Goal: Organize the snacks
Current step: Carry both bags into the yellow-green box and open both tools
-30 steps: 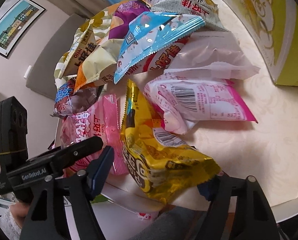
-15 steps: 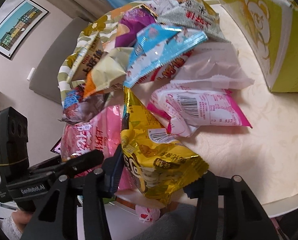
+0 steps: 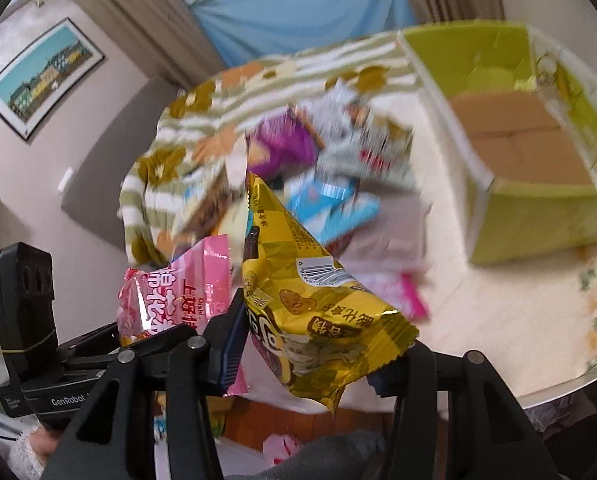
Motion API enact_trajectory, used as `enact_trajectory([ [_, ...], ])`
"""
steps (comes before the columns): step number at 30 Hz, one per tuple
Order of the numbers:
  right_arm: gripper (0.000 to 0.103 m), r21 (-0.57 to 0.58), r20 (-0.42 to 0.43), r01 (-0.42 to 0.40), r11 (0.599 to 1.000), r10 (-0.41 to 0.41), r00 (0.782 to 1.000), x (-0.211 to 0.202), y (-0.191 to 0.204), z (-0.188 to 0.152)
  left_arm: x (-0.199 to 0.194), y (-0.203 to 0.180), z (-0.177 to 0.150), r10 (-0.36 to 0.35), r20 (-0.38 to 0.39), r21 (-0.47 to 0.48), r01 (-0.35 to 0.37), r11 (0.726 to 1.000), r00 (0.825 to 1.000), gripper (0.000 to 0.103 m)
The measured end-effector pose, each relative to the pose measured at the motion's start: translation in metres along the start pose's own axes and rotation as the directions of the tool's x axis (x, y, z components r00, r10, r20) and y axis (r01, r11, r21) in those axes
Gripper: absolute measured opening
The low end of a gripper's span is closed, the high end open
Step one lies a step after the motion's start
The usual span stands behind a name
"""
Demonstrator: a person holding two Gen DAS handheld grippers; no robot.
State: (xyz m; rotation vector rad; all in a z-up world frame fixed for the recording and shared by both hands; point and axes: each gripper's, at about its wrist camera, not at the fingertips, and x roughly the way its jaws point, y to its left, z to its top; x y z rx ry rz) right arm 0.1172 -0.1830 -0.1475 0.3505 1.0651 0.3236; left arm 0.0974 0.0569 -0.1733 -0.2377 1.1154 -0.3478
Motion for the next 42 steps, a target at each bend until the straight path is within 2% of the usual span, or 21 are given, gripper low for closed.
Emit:
enact_trajectory([
  [3, 0.046, -0.011, 0.056, 0.054, 0.998, -0.053, 0.997, -0.021, -0.004, 0.026, -0.004, -0.018, 0.029, -0.007, 0.043, 0.029, 0.006, 1.000, 0.999, 0.072],
  [8, 0.046, 0.003, 0.138, 0.097, 0.995, -0.096, 0.986, -0.054, -0.030, 0.067, 0.000, -0.058, 0.083, -0.012, 0.110, 0.085, 0.003, 0.996, 0.994, 0.072],
  [13, 0.046, -0.003, 0.195, 0.139, 0.990, -0.136, 0.971, -0.077, -0.073, 0.110, 0.026, -0.114, 0.136, -0.018, 0.157, 0.114, 0.000, 0.993, 0.987, 0.072],
  [18, 0.046, -0.008, 0.206, 0.152, 0.988, -0.147, 0.968, -0.091, -0.126, 0.155, 0.072, -0.171, 0.185, -0.026, 0.147, 0.128, 0.007, 0.992, 0.989, 0.072],
  [24, 0.046, -0.012, 0.179, 0.157, 0.988, -0.152, 0.972, -0.093, -0.185, 0.192, 0.154, -0.229, 0.231, -0.017, 0.077, 0.125, 0.007, 0.992, 0.997, 0.073],
  [28, 0.046, -0.033, 0.149, 0.159, 0.987, -0.152, 0.977, -0.089, -0.215, 0.210, 0.199, -0.253, 0.242, 0.011, 0.050, 0.122, -0.017, 0.992, 0.999, 0.075],
  [30, 0.046, -0.032, 0.129, 0.151, 0.988, -0.146, 0.981, -0.084, -0.229, 0.215, 0.220, -0.259, 0.245, 0.037, 0.041, 0.136, -0.042, 0.990, 0.998, 0.089],
  [31, 0.046, -0.028, 0.121, 0.149, 0.988, -0.145, 0.982, -0.082, -0.235, 0.216, 0.229, -0.261, 0.245, 0.092, 0.039, 0.143, -0.096, 0.985, 0.995, 0.098],
  [33, 0.046, -0.018, 0.101, 0.148, 0.989, -0.145, 0.984, -0.077, -0.246, 0.218, 0.240, -0.262, 0.244, 0.135, 0.027, 0.150, -0.138, 0.979, 0.990, 0.099],
  [36, 0.046, -0.002, 0.077, 0.133, 0.991, -0.132, 0.988, -0.069, -0.257, 0.217, 0.243, -0.253, 0.238, 0.155, 0.012, 0.136, -0.155, 0.979, 0.988, 0.099],
  [42, 0.046, 0.028, 0.050, 0.123, 0.992, -0.124, 0.991, -0.064, -0.268, 0.210, 0.212, -0.235, 0.218, 0.193, 0.030, 0.102, -0.195, 0.975, 0.981, 0.099],
])
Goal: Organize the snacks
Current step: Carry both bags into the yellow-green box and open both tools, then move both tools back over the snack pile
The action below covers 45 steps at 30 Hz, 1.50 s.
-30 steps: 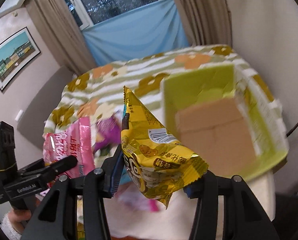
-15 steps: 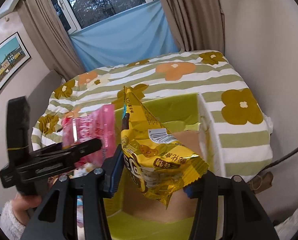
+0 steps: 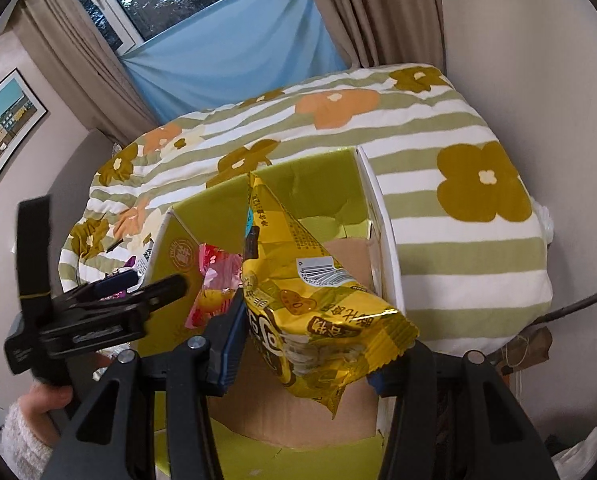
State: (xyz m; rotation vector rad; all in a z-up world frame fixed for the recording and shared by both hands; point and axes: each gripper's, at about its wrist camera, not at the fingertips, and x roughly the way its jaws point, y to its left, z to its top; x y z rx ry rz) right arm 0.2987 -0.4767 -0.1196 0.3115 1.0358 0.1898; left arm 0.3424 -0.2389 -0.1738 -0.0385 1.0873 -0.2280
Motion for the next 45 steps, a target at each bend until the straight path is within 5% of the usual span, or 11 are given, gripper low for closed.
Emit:
enact_trajectory([
  [7, 0.047, 0.026, -0.004, 0.027, 0.999, -0.027, 1.000, 0.002, 0.007, 0.010, -0.036, 0.007, -0.016, 0.060, 0.052, -0.001, -0.060, 0.998, 0.997, 0.099],
  [15, 0.048, 0.024, -0.064, -0.034, 0.999, 0.035, 0.997, 0.042, 0.016, 0.038, -0.051, 0.013, -0.016, 0.098, 0.071, -0.024, -0.097, 0.995, 0.993, 0.099],
  [18, 0.069, 0.041, -0.078, -0.048, 0.998, 0.051, 0.996, 0.061, 0.011, 0.044, -0.048, 0.014, -0.016, 0.109, 0.056, -0.039, -0.107, 0.993, 0.992, 0.099],
  [20, 0.097, 0.049, -0.099, -0.037, 0.998, 0.042, 0.994, 0.070, 0.005, 0.045, -0.047, 0.014, -0.019, 0.113, 0.048, -0.048, -0.111, 0.993, 0.992, 0.099],
  [31, 0.097, -0.078, -0.059, -0.018, 0.997, 0.014, 0.998, 0.053, 0.005, 0.028, -0.049, 0.006, -0.024, 0.136, 0.041, -0.066, -0.133, 0.989, 0.990, 0.099],
  [45, 0.097, -0.105, 0.039, 0.045, 0.993, -0.041, 0.998, -0.023, 0.021, 0.014, -0.130, 0.000, -0.033, 0.115, 0.173, -0.029, -0.111, 0.993, 0.978, 0.099],
])
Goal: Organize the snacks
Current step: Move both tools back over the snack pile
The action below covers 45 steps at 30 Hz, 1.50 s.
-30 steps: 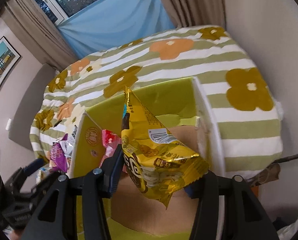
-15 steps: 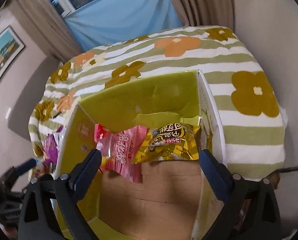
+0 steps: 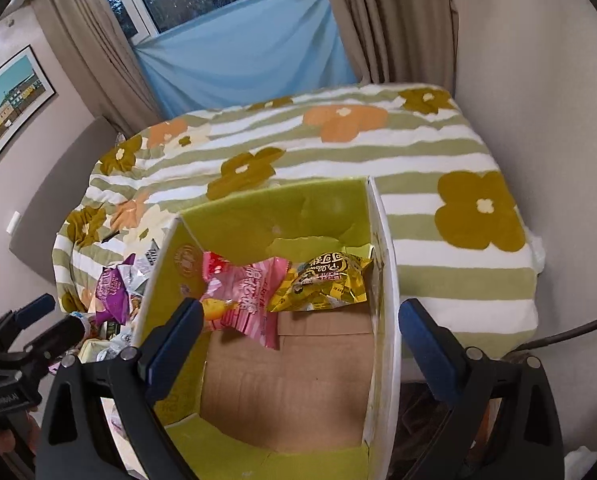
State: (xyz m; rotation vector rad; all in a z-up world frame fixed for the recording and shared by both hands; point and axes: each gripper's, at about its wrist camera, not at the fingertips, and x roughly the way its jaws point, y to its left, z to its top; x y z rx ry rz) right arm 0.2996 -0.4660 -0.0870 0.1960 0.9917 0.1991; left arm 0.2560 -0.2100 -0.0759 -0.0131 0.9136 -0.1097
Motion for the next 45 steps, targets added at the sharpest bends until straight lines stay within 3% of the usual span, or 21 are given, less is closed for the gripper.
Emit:
enact_trajectory([
  [7, 0.097, -0.045, 0.135, 0.009, 0.999, -0.003, 0.991, -0.056, 0.052, -0.022, -0.056, 0.033, -0.017, -0.006, 0.107, 0.016, 0.005, 1.000, 0.994, 0.099],
  [11, 0.097, -0.058, 0.151, 0.010, 0.998, -0.001, 0.989, -0.069, 0.087, -0.036, -0.082, 0.066, -0.032, -0.011, 0.126, 0.020, 0.008, 1.000, 0.992, 0.099],
  [22, 0.097, -0.067, 0.140, -0.025, 0.997, 0.034, 0.990, -0.061, 0.190, -0.086, -0.117, 0.193, -0.078, 0.022, 0.084, -0.050, -0.018, 0.999, 0.996, 0.099],
  [29, 0.097, -0.086, 0.106, -0.025, 0.996, 0.034, 0.994, -0.041, 0.251, -0.115, -0.117, 0.274, -0.114, 0.028, 0.020, -0.090, -0.026, 0.996, 0.999, 0.099],
  [35, 0.097, -0.095, 0.080, 0.000, 0.995, 0.007, 0.997, -0.023, 0.287, -0.137, -0.099, 0.320, -0.142, -0.015, -0.046, -0.103, 0.010, 0.995, 0.999, 0.099],
  [39, 0.097, -0.112, 0.053, 0.019, 0.994, -0.013, 0.998, -0.007, 0.302, -0.145, -0.083, 0.328, -0.148, -0.057, -0.072, -0.124, 0.048, 0.991, 0.996, 0.099],
  [45, 0.097, -0.176, 0.002, 0.058, 0.983, -0.059, 0.998, 0.026, 0.311, -0.149, -0.046, 0.312, -0.144, -0.106, -0.092, -0.120, 0.095, 0.988, 0.990, 0.099],
])
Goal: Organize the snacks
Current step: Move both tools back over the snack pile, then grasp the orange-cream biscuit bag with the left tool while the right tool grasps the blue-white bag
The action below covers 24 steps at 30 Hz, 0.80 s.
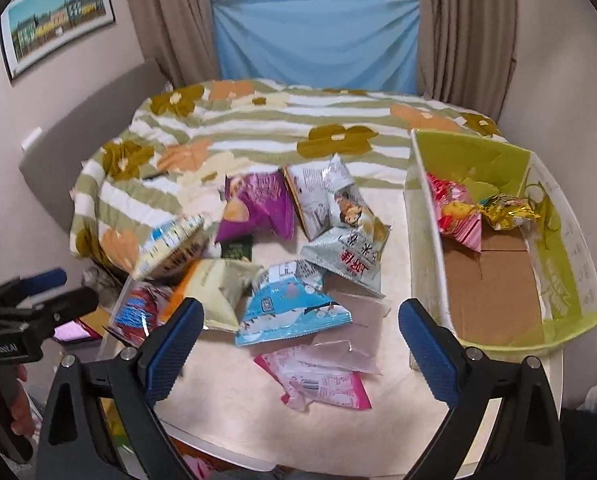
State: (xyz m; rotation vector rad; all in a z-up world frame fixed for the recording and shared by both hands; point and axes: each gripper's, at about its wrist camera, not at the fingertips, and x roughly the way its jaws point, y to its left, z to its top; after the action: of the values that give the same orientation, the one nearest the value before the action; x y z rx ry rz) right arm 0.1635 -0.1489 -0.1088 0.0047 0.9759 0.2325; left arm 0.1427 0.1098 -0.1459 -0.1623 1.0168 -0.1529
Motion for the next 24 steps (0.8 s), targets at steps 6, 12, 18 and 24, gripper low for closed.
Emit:
enact_trajectory([
  [6, 0.097, -0.039, -0.063, -0.026, 0.999, 0.023, 0.998, 0.042, -0.005, 0.001, 0.053, -0.016, 0.013, -0.015, -0.061, -0.023, 0.013, 1.000, 0.998, 0.099],
  [12, 0.097, -0.107, -0.135, -0.058, 0.993, 0.044, 0.990, 0.082, -0.007, 0.003, 0.105, -0.025, 0.023, 0.001, -0.143, -0.047, -0.007, 0.999, 0.990, 0.088],
  [18, 0.097, -0.136, -0.200, -0.119, 0.984, 0.090, 0.976, 0.112, -0.006, 0.003, 0.143, -0.029, 0.024, 0.031, -0.209, -0.063, -0.045, 0.997, 0.977, 0.087],
  [24, 0.097, -0.167, -0.229, -0.170, 0.971, 0.129, 0.965, 0.134, -0.008, -0.001, 0.168, -0.030, 0.020, 0.050, -0.266, -0.075, -0.073, 0.995, 0.963, 0.073],
])
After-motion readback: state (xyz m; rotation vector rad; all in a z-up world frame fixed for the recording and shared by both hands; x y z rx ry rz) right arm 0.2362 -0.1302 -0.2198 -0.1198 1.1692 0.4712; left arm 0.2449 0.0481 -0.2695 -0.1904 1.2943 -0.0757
